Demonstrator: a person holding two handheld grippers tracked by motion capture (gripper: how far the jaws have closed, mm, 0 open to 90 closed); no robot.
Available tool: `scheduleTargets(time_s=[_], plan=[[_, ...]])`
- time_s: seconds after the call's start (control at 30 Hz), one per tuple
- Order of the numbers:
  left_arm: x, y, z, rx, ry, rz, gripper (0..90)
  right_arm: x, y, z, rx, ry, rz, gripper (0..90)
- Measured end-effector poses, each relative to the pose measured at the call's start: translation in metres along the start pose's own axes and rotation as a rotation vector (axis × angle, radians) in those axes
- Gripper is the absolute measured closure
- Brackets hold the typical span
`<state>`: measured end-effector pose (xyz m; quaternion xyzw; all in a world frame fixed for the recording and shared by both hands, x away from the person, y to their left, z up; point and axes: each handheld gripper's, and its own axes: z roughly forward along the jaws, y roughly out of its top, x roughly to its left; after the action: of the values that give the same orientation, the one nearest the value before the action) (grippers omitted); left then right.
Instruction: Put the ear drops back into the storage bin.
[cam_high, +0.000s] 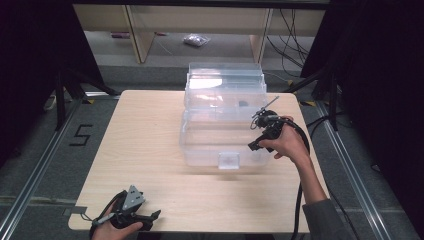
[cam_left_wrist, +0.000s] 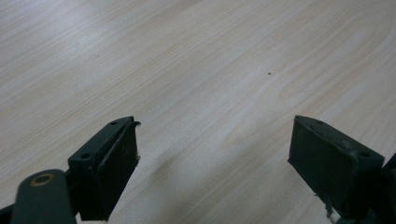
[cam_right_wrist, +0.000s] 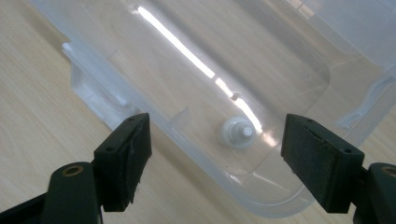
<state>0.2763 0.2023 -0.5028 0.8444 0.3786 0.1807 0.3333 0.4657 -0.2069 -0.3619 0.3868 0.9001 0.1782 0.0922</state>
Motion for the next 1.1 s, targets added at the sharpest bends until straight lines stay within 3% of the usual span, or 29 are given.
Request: scheduleTargets(time_s=[0.07, 0.1, 0.13, 0.33, 0.37, 0.47, 0.53, 0.57, 0.6, 0.63, 1.0, 1.03, 1.07, 1.1], plan=[[0.000, 0.000, 0.000, -0.001, 0.000, 0.000, 15.0, 0.001, -0.001, 0.000, 0.008, 0.011, 0.012, 25.4], [0.000, 0.000, 0.000, -0.001, -0.001, -0.001, 15.0, 0.001, -0.002, 0.000, 0.005, 0.019, -0.005, 25.4], [0.000, 0.000, 0.000, -0.001, 0.000, -0.001, 15.0, 0.004, -0.004, -0.001, 0.002, 0.009, 0.031, 25.4], [0.000, 0.000, 0.000, 0.000, 0.000, -0.001, 15.0, 0.007, -0.008, -0.004, -0.022, 0.009, -0.001, 25.4], [0.000, 0.000, 0.000, 0.000, 0.000, 0.000, 15.1, 0.008, -0.008, -0.005, -0.003, 0.032, 0.007, 25.4], [0.000, 0.000, 0.001, 0.000, 0.004, 0.000, 15.0, 0.010, -0.011, -0.005, -0.016, 0.015, 0.023, 25.4], [0.000, 0.000, 0.001, -0.001, 0.002, 0.000, 15.1, 0.009, -0.012, -0.004, -0.043, 0.010, -0.016, 25.3], [0.000, 0.000, 0.000, 0.000, 0.000, 0.000, 15.0, 0.010, -0.013, -0.003, -0.044, 0.019, -0.007, 25.3], [0.000, 0.000, 0.000, 0.000, 0.000, 0.000, 15.0, 0.014, -0.015, -0.004, -0.027, 0.023, 0.033, 25.3], [0.000, 0.000, 0.000, 0.000, -0.001, -0.001, 15.0, 0.014, -0.015, -0.004, -0.038, 0.025, 0.015, 25.2], [0.000, 0.000, 0.000, 0.000, 0.000, -0.001, 15.1, 0.026, -0.030, -0.003, -0.096, 0.048, 0.011, 24.4], [0.000, 0.000, 0.000, 0.000, 0.000, -0.001, 15.1, 0.027, -0.031, -0.003, -0.089, 0.042, 0.027, 24.4], [0.000, 0.000, 0.000, 0.000, 0.001, -0.001, 15.0, 0.026, -0.033, -0.001, -0.119, 0.041, -0.020, 24.4], [0.000, 0.000, 0.000, 0.002, 0.004, 0.001, 15.1, 0.029, -0.035, -0.002, -0.099, 0.059, 0.022, 24.4]])
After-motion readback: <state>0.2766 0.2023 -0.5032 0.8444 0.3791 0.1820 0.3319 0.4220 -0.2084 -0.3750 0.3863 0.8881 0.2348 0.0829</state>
